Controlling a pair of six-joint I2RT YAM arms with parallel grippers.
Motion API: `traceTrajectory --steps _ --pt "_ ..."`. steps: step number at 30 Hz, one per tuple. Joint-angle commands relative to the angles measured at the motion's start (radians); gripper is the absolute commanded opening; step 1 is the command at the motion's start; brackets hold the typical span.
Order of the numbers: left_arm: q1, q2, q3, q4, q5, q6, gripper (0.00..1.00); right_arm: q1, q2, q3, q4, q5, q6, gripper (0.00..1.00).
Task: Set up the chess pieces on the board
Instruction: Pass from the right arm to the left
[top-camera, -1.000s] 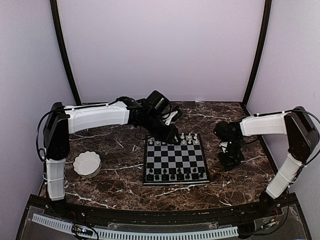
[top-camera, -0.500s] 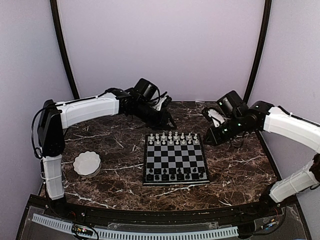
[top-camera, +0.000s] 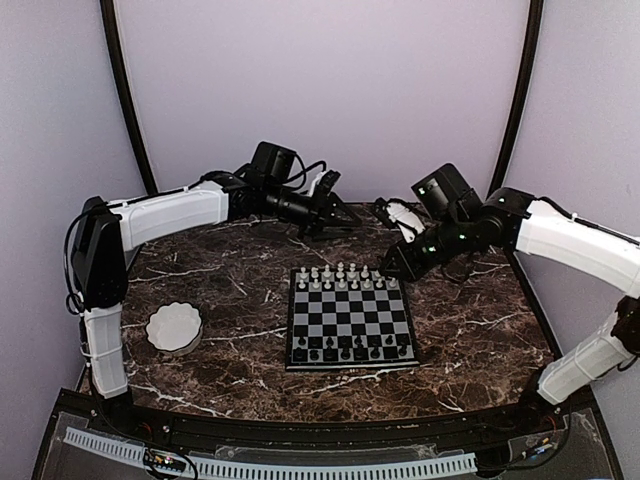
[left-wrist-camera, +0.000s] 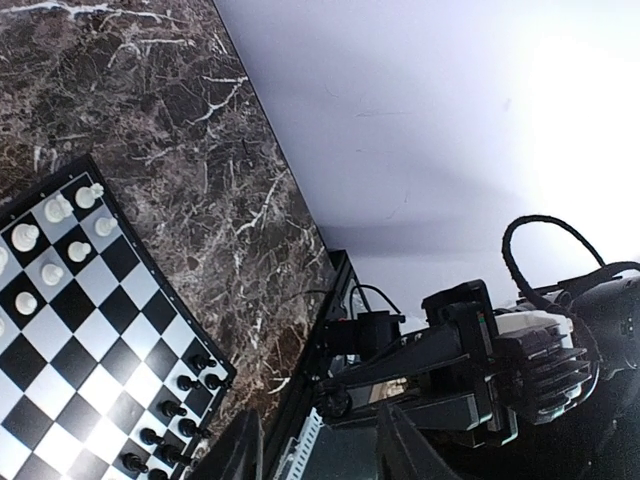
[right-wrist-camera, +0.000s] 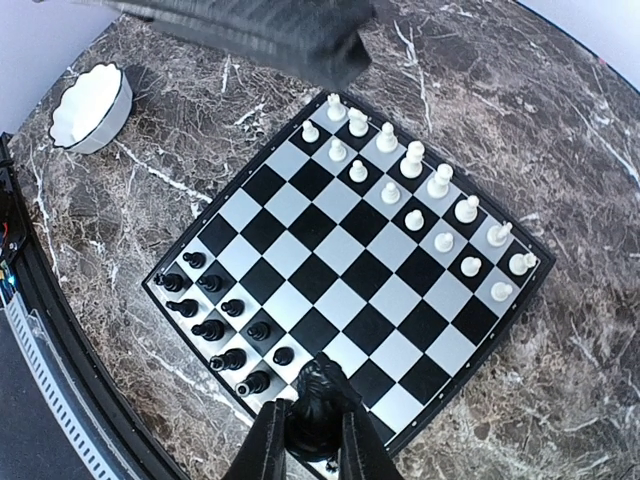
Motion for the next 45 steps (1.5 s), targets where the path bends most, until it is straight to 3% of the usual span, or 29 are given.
traceTrajectory --steps 1,15,45 --pt "-0.005 -0.014 -0.038 0.072 0.090 -0.068 0.41 0.017 0.032 0.062 0.008 0.012 -0.045 0.08" --pt "-0.023 0.002 -0.049 0.098 0.121 -0.090 0.39 0.032 0.159 0.212 0.018 0.036 -0.054 0.09" --pt "-0.043 0.016 -0.061 0.087 0.153 -0.102 0.07 0.044 0.173 0.241 0.017 0.081 -0.059 0.09"
